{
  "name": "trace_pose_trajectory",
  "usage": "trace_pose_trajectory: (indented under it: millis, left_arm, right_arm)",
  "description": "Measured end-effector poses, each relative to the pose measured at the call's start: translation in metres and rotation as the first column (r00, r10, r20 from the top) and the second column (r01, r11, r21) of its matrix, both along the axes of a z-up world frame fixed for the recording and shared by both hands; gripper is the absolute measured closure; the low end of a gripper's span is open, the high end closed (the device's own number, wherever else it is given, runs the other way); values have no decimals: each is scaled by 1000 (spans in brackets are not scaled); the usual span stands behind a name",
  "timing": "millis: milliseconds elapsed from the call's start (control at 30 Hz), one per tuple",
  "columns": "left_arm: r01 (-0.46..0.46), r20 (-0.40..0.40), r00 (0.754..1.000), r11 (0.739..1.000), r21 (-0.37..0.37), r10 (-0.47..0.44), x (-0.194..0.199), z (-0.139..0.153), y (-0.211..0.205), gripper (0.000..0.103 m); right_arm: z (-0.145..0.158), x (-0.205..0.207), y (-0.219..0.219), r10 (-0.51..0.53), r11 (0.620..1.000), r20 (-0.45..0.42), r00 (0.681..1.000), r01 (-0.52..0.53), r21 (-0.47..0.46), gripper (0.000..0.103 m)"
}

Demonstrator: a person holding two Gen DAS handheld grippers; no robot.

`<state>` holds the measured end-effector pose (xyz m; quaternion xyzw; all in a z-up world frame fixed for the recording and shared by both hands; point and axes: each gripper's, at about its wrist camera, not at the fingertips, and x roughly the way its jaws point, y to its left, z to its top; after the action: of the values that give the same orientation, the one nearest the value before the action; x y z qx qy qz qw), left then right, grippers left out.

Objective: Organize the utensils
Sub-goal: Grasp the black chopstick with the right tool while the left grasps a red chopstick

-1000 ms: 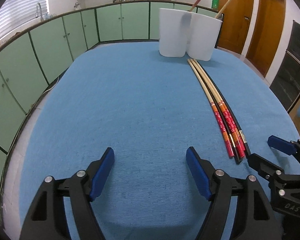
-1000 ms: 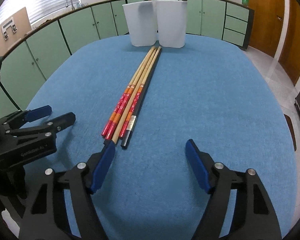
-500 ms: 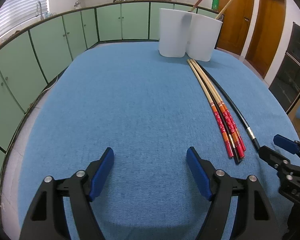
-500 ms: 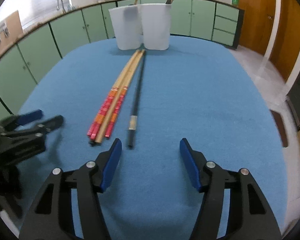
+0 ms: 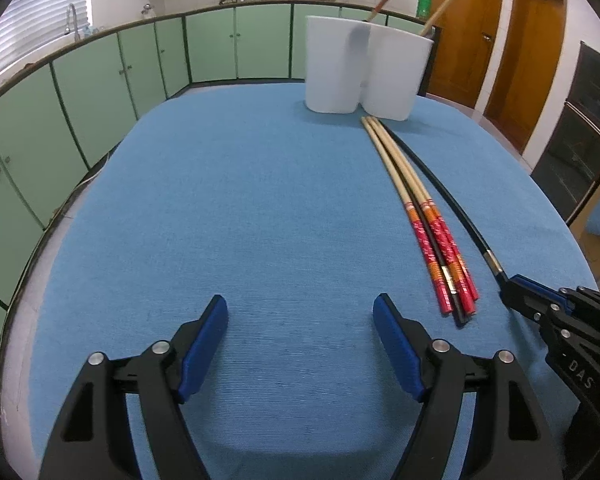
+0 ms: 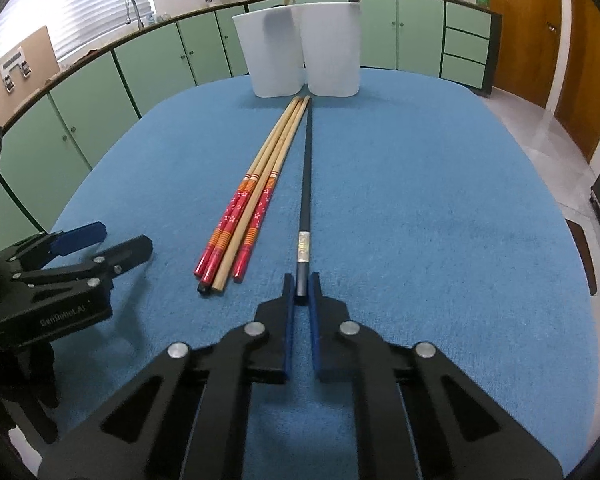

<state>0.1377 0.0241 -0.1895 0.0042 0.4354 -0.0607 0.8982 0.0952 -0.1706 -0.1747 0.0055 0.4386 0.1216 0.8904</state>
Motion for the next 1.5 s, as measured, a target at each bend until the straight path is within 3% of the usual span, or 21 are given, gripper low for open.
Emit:
trace_pose_trajectory:
  millis: [300,567,733,1133,1333,1400,1500]
  left_arm:
    - [68,-15,998,997,-36,-69,-5,2,-23,29]
    - [109,-20,994,994,-6,-110,-3,0,-46,29]
    - [114,-15,993,992,45,-113,0,-2,-56,27]
    - [52,-6,999,998,46,-51,2,-3,-40,29]
    - [77,8,997,997,22,-77,-1,-1,-49,60]
    - [88,13,996,996,5,-88,-2,0,-51,79]
    - [102,14,995,995,-7,-102,-5,1,-54,92]
  right_arm:
    - [1,3,-25,-48,999,5,999,48,-7,97]
    - [-1,2,-33,-60,998,0,998,60,11,97]
    - [-1,3,-35,-61,998,-3,998,61,24,97]
    - [-2,3,-35,-57,998,-4,998,57,21,96]
    - [-3,4,-34,-56,998,-5,998,56,14,95]
    - [-3,4,-34,-55,998,-5,998,55,12,95]
    - [-3,4,-34,-55,998,-4,998,55,14,96]
